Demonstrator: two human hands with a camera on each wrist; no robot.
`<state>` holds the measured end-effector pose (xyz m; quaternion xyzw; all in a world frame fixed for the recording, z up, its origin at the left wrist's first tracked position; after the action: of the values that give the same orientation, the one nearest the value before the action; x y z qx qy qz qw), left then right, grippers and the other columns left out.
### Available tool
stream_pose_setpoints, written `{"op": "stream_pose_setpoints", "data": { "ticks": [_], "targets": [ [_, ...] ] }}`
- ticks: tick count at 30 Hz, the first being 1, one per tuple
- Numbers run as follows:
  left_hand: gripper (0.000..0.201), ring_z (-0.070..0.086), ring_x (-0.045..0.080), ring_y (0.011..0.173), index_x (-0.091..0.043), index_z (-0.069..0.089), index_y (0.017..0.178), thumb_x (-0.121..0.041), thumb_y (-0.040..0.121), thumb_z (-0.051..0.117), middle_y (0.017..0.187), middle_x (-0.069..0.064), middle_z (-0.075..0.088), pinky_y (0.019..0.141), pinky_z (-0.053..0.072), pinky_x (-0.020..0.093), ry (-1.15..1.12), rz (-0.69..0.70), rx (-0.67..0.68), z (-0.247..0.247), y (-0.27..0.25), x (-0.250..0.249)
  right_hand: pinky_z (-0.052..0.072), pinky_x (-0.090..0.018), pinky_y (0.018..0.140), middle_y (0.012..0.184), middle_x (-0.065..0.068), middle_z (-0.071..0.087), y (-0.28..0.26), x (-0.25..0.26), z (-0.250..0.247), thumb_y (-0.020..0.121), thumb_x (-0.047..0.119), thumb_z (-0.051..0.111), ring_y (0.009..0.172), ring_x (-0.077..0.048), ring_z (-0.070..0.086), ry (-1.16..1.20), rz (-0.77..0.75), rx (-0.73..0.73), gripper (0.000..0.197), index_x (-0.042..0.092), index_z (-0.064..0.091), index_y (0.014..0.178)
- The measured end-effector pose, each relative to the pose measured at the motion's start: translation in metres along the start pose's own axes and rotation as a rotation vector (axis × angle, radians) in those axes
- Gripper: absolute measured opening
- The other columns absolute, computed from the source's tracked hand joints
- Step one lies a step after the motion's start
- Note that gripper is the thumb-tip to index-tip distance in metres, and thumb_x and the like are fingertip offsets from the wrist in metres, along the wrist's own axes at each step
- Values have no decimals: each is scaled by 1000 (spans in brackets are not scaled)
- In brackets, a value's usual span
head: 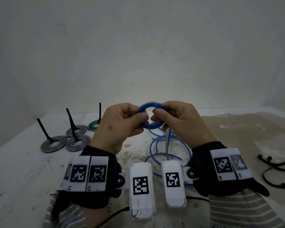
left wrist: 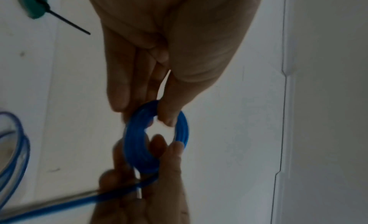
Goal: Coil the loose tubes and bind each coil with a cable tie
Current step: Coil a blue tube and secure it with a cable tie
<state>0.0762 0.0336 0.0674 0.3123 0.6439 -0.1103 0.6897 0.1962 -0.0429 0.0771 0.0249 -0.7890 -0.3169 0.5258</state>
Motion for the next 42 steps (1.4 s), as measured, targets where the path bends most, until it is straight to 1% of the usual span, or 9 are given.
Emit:
{"op": "stream_pose_setpoints", "data": {
  "ticks": [3, 10, 16, 20, 25, 28, 33, 36, 42],
  "targets": [
    [7, 67, 8, 62, -10, 60, 79, -5, 84, 60, 60, -2, 67, 60, 56, 20, -189, -40, -65, -1, 0, 7, 52, -28, 66, 76, 2, 66, -5, -8, 7, 92, 17, 50, 65, -10, 67, 134, 104, 18, 13, 17, 62, 89],
    [13, 67, 9, 78, -15, 60, 70, -11, 81, 62, 70, -2, 70, 72, 52, 28, -284, -214, 14, 11, -15, 33, 49, -21, 57, 70, 3, 64, -15, -21, 9, 95, 13, 45, 69, -12, 62, 171, 122, -149, 21, 19, 63, 86],
    [9, 68, 12, 64, -11, 59, 76, -6, 84, 60, 64, 1, 69, 63, 58, 23, -379, -259, -94, -3, -25, 56, 56, -24, 69, 88, -5, 71, -33, -41, 28, 97, 11, 39, 80, -13, 68, 409, 228, -64, 25, 7, 64, 100],
    [10, 69, 12, 62, -10, 56, 76, -5, 84, 59, 66, 5, 70, 65, 58, 24, -473, -275, -123, -7, -33, 73, 55, -23, 73, 88, -6, 71, -42, -50, 36, 97, 13, 41, 80, -11, 69, 341, 249, -18, 27, 11, 67, 92],
    [8, 71, 14, 74, -10, 56, 79, -6, 85, 59, 83, 7, 70, 69, 56, 28, -291, -289, -32, -11, -35, 83, 52, -17, 59, 83, -5, 72, -43, -50, 34, 96, 11, 42, 76, -10, 69, 211, 196, -75, 26, 9, 68, 91],
    [8, 70, 14, 70, -10, 57, 79, -5, 84, 60, 80, 8, 69, 65, 56, 24, -221, -253, -27, -14, -34, 81, 52, -18, 57, 83, -6, 71, -43, -49, 32, 96, 12, 43, 71, -10, 68, 123, 177, -90, 25, 9, 67, 93],
    [9, 70, 14, 63, -9, 58, 77, -2, 82, 63, 79, 14, 63, 57, 55, 19, -54, -212, -22, -17, -38, 78, 49, -20, 53, 80, 7, 68, -43, -54, 16, 93, 10, 48, 59, -6, 63, 7, 147, -199, 18, 18, 64, 93],
    [8, 69, 14, 63, -7, 57, 78, -1, 82, 61, 79, 15, 63, 55, 54, 18, -124, -221, -12, -13, -40, 78, 47, -21, 52, 77, 5, 68, -44, -56, 16, 92, 9, 50, 58, -8, 63, 47, 162, -202, 18, 20, 63, 87],
    [6, 70, 14, 61, -6, 55, 80, -2, 84, 57, 65, 7, 70, 57, 56, 20, -398, -292, -16, -1, -42, 81, 51, -23, 57, 79, -3, 69, -44, -56, 28, 96, 6, 41, 64, -11, 62, 235, 186, -157, 24, 7, 65, 100]
  ]
}}
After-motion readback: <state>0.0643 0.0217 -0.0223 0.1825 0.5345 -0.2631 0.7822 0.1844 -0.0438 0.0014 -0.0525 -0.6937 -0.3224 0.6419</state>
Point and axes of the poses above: each hand's wrist, its own y-axis towards the middle knuckle, its own z-axis out of the palm, x = y × z, the point moved 8 cm from there along y, towards the middle knuckle
